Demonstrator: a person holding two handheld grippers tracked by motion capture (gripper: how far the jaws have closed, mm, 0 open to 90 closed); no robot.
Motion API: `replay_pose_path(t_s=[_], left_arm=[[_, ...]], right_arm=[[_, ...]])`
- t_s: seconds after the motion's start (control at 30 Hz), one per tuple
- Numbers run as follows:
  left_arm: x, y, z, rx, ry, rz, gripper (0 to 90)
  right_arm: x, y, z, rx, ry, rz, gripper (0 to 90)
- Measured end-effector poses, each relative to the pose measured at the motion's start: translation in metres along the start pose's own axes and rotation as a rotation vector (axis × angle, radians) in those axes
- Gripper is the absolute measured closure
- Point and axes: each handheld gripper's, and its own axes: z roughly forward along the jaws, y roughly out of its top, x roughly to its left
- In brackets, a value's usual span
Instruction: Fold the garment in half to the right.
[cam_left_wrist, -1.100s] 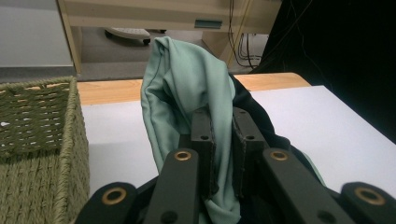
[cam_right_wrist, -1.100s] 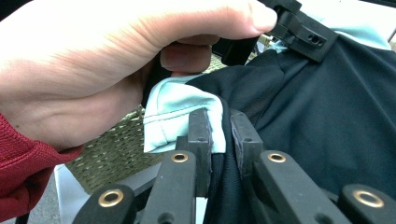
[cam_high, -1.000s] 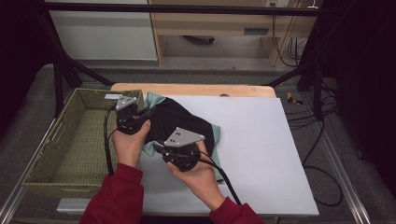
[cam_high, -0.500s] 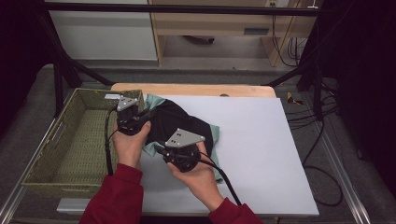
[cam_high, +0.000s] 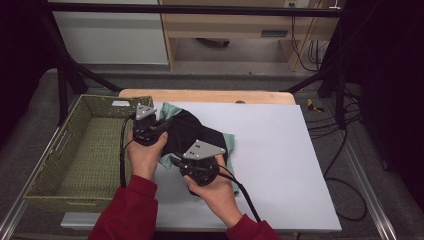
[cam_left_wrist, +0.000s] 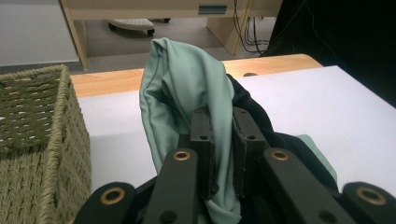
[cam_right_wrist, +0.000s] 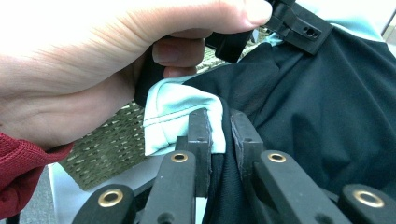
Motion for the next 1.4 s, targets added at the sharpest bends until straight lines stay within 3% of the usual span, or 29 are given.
replay_pose_path(t_s=[0.7,1.4], left_arm=[[-0.021,-0.009,0.025,0.042,-0.024,0.039,78.4],[-0.040,-0.013,0.043,0.041,-0.069,0.054,74.7]], right_arm=[[-0.015,-0.020,-0.009,-0.001,-0.021,0.051,81.1],[-0.027,-0.035,-0.019,-0.004,-0.044,0.088,81.1]])
